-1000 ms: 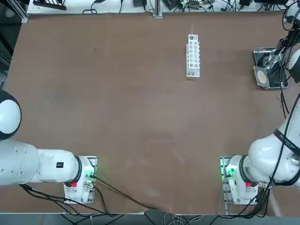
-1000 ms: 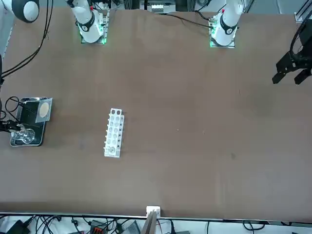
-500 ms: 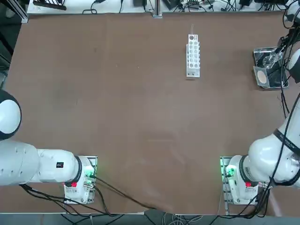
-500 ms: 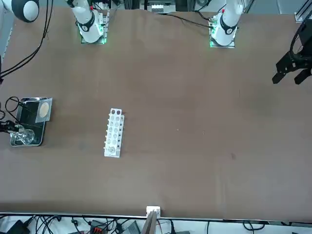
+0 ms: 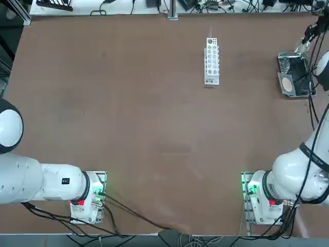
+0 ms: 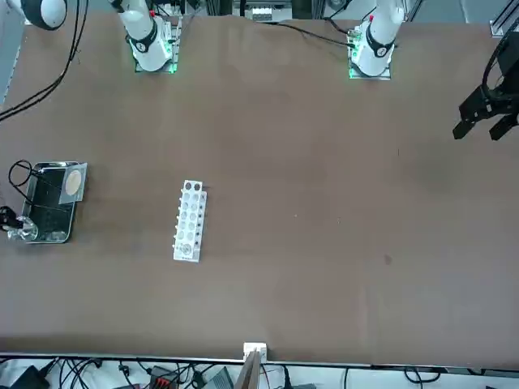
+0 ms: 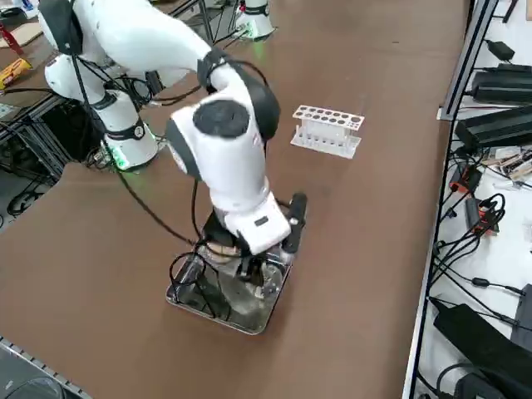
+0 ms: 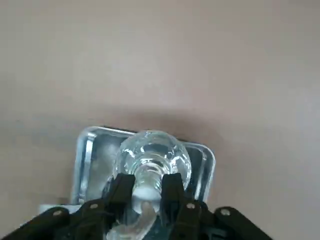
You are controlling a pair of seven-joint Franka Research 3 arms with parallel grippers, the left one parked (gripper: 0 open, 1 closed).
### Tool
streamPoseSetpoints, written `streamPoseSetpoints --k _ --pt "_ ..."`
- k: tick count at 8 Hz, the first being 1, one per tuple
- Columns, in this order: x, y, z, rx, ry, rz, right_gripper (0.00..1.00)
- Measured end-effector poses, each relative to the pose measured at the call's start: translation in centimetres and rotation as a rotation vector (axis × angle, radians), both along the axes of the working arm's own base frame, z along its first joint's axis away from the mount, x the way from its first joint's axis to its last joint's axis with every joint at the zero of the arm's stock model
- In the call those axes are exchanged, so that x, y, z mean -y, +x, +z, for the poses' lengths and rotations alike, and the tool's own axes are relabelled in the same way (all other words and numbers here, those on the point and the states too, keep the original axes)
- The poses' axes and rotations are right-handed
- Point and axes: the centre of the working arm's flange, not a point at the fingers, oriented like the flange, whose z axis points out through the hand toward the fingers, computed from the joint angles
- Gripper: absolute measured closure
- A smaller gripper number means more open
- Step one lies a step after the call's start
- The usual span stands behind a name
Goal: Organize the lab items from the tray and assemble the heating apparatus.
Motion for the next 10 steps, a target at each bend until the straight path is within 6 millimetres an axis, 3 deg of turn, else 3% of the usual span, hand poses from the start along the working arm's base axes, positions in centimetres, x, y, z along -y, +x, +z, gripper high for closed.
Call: streamPoseSetpoints --k 3,5,8,10 --pt "-8.1 1.2 6.5 -0.025 0.045 -0.050 0.69" --pt "-13.1 0.8 8.3 -0.071 0.072 -0.108 0.69" --pt "-21.2 -1.2 7.0 -0.130 0.092 -0.219 0.69" --pt "-26.5 -4.1 3.5 -0.112 0.094 -0.243 0.69"
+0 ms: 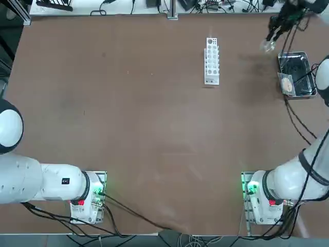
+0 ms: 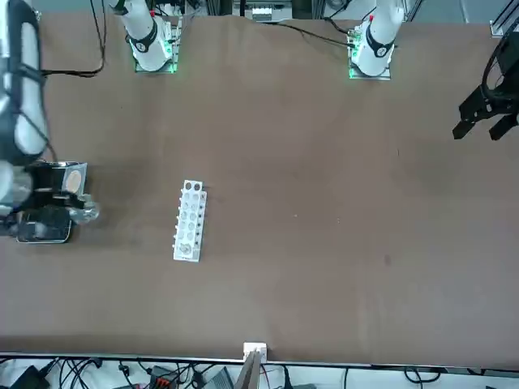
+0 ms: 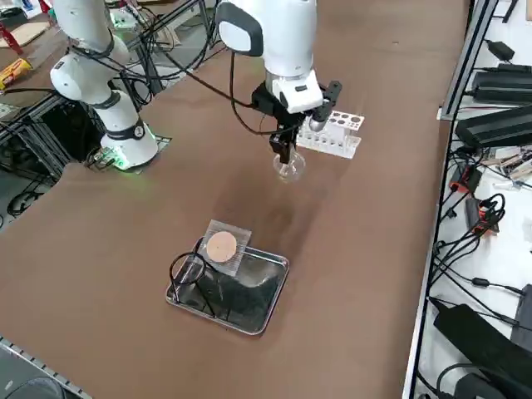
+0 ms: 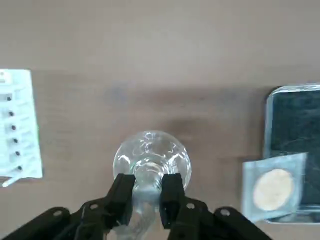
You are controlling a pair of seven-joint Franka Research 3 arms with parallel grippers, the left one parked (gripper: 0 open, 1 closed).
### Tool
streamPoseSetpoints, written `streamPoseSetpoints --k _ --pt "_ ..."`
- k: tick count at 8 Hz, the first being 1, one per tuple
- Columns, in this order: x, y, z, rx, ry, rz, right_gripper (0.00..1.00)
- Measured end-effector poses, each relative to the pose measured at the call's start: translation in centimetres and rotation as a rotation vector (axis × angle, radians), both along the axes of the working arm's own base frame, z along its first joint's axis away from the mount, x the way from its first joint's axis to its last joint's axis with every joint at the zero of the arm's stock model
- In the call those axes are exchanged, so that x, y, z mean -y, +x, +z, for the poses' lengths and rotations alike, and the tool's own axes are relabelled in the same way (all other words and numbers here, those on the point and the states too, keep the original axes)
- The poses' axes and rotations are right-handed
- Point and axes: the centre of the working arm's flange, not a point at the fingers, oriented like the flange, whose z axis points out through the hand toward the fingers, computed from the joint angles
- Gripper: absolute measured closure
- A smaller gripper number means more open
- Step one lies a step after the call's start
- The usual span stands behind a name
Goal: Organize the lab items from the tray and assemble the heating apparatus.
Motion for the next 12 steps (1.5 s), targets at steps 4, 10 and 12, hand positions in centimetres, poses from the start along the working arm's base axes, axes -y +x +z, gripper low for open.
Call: streamPoseSetpoints --k 4,10,12 --pt "-5.9 -6.6 -8.4 0.014 -0.013 -0.013 0.69" --pt "-7.6 -9.4 -11.8 0.033 -0.042 0.012 0.70" --pt "-7.5 -9.6 -12.0 0.029 -0.048 0.018 0.70"
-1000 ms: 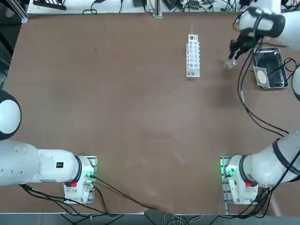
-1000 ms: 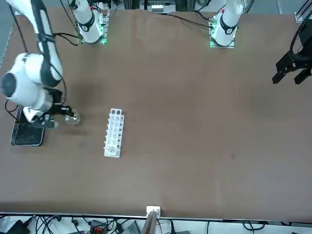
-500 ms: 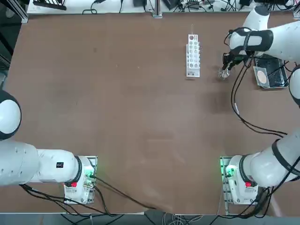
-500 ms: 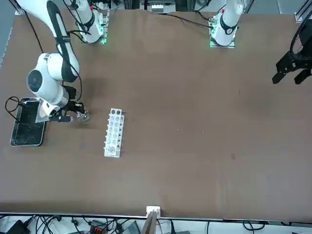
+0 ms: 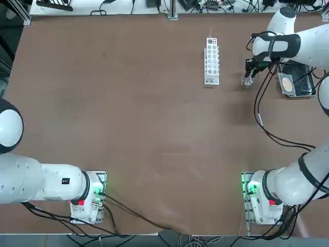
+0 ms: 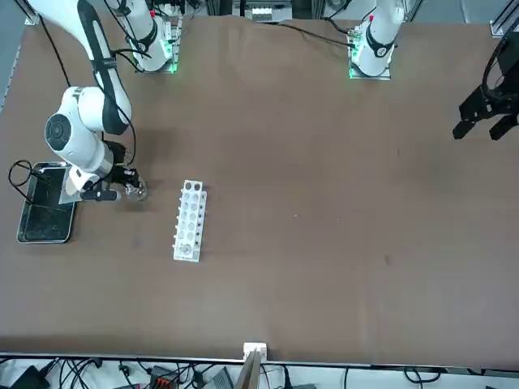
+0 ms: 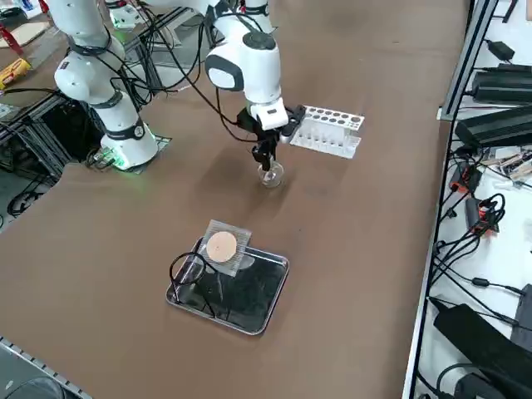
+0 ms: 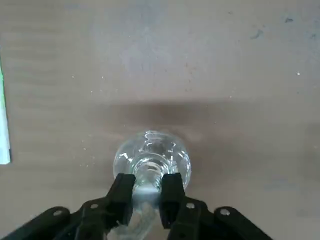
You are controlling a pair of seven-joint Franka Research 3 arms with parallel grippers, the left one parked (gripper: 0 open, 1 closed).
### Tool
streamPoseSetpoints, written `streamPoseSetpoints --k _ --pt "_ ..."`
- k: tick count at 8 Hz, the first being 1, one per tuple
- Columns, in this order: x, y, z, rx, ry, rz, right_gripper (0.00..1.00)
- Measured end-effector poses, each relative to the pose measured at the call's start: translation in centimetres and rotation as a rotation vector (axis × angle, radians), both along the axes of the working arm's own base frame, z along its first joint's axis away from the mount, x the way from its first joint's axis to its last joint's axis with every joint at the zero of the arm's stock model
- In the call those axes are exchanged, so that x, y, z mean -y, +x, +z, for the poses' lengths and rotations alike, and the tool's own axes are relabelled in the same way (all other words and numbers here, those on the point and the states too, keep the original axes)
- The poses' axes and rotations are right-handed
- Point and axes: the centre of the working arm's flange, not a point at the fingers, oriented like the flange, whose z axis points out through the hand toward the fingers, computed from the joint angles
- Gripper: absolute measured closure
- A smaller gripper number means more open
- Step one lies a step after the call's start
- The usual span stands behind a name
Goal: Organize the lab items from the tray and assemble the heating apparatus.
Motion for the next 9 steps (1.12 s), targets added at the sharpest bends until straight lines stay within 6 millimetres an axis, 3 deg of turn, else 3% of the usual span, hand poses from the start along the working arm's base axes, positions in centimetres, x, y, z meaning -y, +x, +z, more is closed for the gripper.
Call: streamPoseSetpoints --k 1,2,5,7,9 --pt "0.0 0.0 0.0 0.000 -0.001 0.001 0.68" --pt "0.1 0.0 0.1 0.001 -0.003 0.005 0.55" --pt "0.0 0.8 2.3 -0.004 0.004 0.010 0.01" --pt "1.1 2.2 7.1 -0.027 0.020 -0.011 0.00" --pt "6.4 2.9 11.4 -0.002 0.028 -0.096 0.00"
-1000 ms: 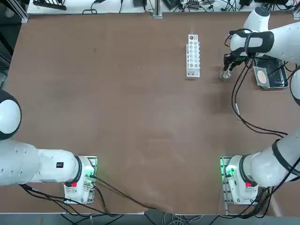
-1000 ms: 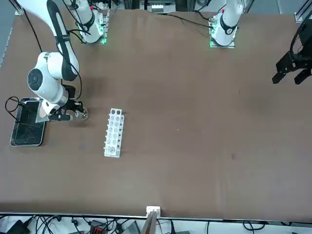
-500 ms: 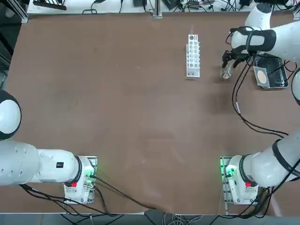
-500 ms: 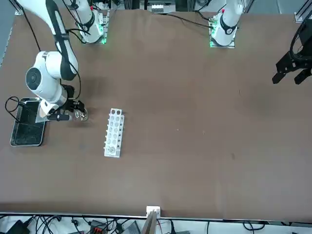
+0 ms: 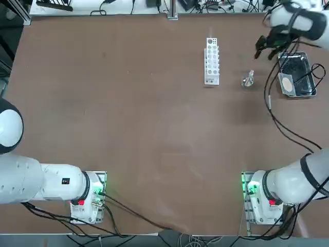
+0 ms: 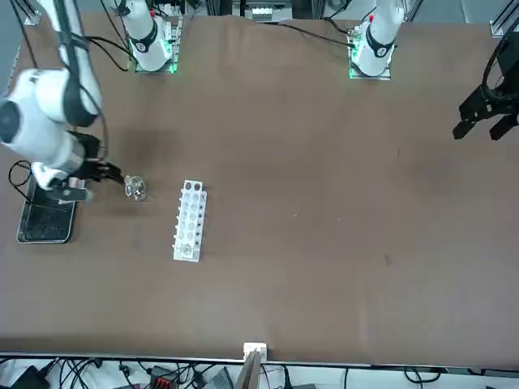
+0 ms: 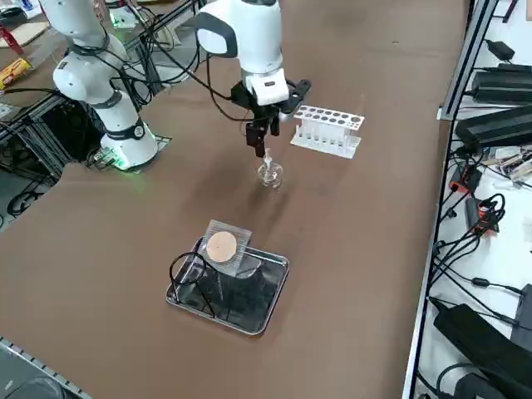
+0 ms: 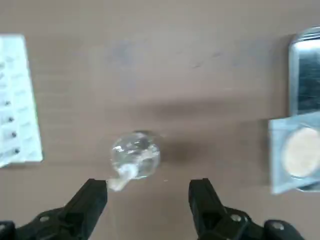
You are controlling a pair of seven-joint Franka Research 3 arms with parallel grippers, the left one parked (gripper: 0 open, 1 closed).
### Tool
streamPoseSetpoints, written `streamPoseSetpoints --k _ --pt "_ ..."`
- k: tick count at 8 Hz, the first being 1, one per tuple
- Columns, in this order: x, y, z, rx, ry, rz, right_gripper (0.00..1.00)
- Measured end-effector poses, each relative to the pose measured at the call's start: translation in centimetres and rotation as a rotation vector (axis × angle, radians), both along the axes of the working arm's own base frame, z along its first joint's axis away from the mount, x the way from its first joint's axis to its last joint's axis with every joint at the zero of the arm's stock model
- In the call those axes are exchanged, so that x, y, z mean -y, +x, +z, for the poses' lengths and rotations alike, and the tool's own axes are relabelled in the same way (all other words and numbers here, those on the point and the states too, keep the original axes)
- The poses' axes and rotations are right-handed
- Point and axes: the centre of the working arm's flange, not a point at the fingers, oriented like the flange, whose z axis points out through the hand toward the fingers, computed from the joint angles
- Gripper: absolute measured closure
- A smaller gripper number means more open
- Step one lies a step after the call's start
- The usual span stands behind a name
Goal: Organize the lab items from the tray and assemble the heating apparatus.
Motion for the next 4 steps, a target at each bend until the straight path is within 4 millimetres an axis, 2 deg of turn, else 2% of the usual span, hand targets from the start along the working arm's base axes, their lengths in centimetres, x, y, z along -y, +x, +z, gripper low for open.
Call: streamPoseSetpoints --k 2,4 --pt "7.0 -0.8 1.2 0.019 -0.001 -0.043 0.03" --pt "15.0 -2.6 2.0 0.046 -0.002 0.005 0.07"
